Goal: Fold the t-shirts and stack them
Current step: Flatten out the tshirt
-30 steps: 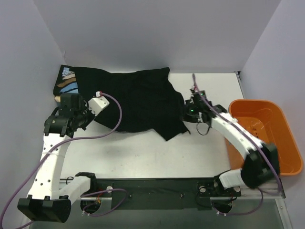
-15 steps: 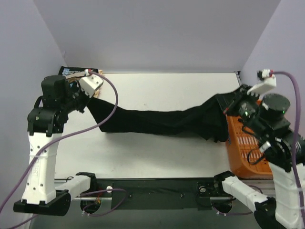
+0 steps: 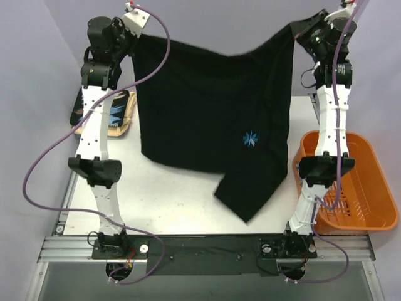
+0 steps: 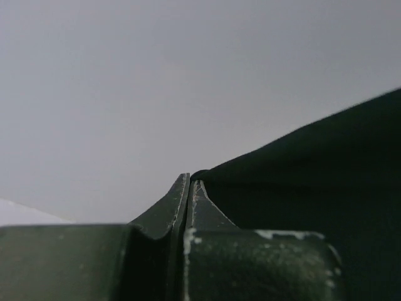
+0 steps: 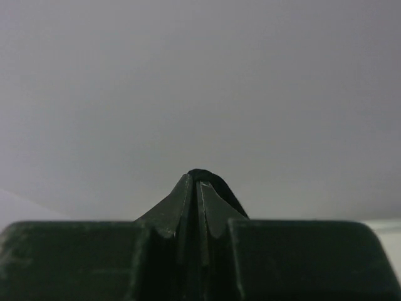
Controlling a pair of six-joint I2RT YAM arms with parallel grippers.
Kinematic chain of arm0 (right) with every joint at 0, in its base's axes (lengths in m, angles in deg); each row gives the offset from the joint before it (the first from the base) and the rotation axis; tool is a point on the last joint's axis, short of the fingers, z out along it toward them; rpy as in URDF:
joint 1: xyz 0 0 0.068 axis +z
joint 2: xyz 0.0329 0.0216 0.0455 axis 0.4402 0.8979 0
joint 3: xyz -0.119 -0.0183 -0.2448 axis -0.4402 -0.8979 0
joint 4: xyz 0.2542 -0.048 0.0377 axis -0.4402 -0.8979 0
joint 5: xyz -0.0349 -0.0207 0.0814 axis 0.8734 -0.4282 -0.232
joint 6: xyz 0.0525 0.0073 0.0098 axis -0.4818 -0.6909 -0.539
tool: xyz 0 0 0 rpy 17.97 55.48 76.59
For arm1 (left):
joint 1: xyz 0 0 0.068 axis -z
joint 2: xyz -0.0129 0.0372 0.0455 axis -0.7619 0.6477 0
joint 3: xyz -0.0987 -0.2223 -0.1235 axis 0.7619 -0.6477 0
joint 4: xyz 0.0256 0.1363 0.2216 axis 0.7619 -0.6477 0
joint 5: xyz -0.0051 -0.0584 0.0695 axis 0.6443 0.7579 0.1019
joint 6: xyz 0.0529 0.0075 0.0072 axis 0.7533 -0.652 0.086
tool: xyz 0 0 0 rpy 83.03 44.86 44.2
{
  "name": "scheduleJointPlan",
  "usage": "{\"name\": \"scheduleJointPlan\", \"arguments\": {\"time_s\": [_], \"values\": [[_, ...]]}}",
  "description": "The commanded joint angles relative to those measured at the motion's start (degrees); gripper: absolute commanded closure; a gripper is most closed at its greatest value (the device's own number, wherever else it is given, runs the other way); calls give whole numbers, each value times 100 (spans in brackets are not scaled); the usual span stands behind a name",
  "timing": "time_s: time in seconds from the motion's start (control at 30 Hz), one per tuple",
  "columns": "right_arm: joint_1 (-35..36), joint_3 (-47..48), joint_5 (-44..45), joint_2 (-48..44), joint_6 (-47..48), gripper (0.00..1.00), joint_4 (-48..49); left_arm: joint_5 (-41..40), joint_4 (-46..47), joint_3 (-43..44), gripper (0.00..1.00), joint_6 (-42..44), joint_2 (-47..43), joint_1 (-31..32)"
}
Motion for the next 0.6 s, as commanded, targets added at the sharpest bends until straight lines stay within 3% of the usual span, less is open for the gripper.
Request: {"name": "scheduleJointPlan", "arguments": {"time_s": [0.0,0.1,0.2,0.27,0.47,0.57], "values": [[-438,1568,123,482,-992,100,2399,-349,1371,1353,100,37,617,-95],[-651,878,669,-106,-768,100,2959,-385,1963,1203,100,63,591,-166],[-774,1220,407,-116,-606,100,2871,-376,2008,1362,100,300,670,-201],[-818,915,170,-300,-572,100,2748,-332,1921,1231,100,459,548,-227],[-879,-972,-787,-1572,-283,100,1739,19,825,326,100,687,-190,-245],[-844,-2105,-1385,-2153,157,100,442,186,59,-786,100,889,-838,-254]]}}
